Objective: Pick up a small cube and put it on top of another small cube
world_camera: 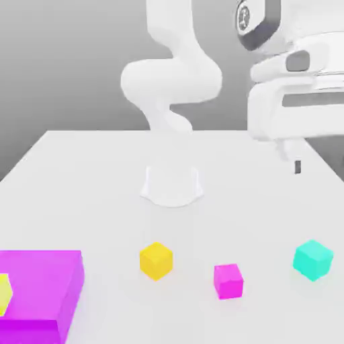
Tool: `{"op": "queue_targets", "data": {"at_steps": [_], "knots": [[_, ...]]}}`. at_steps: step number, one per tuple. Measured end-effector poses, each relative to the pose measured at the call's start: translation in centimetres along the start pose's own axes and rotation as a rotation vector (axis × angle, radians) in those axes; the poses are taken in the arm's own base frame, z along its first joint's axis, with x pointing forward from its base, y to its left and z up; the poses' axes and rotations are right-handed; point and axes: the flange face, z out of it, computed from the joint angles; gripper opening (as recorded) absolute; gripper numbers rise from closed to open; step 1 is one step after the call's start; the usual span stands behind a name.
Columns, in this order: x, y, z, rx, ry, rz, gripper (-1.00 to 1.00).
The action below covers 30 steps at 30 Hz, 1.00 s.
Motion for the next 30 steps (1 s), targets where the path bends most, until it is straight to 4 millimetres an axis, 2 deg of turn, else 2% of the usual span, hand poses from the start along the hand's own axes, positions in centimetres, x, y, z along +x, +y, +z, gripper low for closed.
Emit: {"op": "queue_targets", "data": {"at_steps": [4,8,13,14,21,26,28,30], "knots": [[-7.4,-1.4,6.9,-0.061,-0.106,-0.109,0.00],[-14.2,-0.5,12.7,-0.125,-0.204,-0.185,0.00],[-16.5,0.5,18.4,-0.138,-0.225,-0.196,0.00],[-16.7,0.8,19.4,-0.139,-0.225,-0.197,-1.00],[-16.8,0.8,19.6,-0.138,-0.224,-0.198,-1.00],[-15.8,0.0,14.9,-0.139,-0.225,-0.198,-1.00],[-13.1,1.9,13.6,-0.156,-0.210,-0.127,-1.00],[-8.7,5.8,12.8,-0.181,-0.188,0.012,-1.00]]}}
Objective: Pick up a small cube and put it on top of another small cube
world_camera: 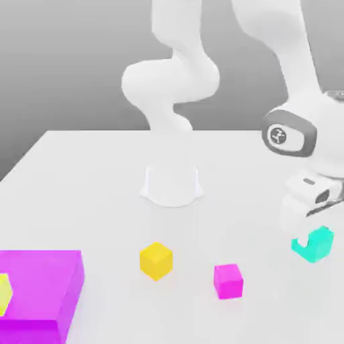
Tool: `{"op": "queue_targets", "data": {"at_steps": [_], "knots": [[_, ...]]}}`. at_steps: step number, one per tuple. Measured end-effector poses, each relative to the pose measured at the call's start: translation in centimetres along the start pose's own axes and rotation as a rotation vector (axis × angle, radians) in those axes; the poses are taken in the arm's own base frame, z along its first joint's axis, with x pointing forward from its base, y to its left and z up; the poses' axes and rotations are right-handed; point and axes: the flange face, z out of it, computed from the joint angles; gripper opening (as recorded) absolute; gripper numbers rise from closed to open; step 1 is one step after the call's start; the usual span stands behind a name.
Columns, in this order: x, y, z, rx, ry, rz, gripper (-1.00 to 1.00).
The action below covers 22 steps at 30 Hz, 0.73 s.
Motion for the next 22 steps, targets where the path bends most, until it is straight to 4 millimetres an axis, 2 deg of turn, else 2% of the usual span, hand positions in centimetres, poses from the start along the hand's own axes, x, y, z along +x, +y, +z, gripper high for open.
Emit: {"op": "queue_targets", "data": {"at_steps": [3,8,11,13,19,20,22], "knots": [[4.7,6.7,-1.2,-0.012,0.007,0.212,-1.00],[7.4,16.4,-2.7,-0.012,-0.001,0.496,-1.00],[7.7,22.6,-3.2,0.001,-0.018,0.689,-1.00],[7.6,24.2,-2.4,0.008,-0.024,0.742,-1.00],[7.5,24.6,2.2,0.009,-0.026,0.760,-1.00],[7.4,24.6,3.0,0.009,-0.026,0.760,1.00],[7.4,24.6,3.0,0.009,-0.026,0.761,1.00]]}}
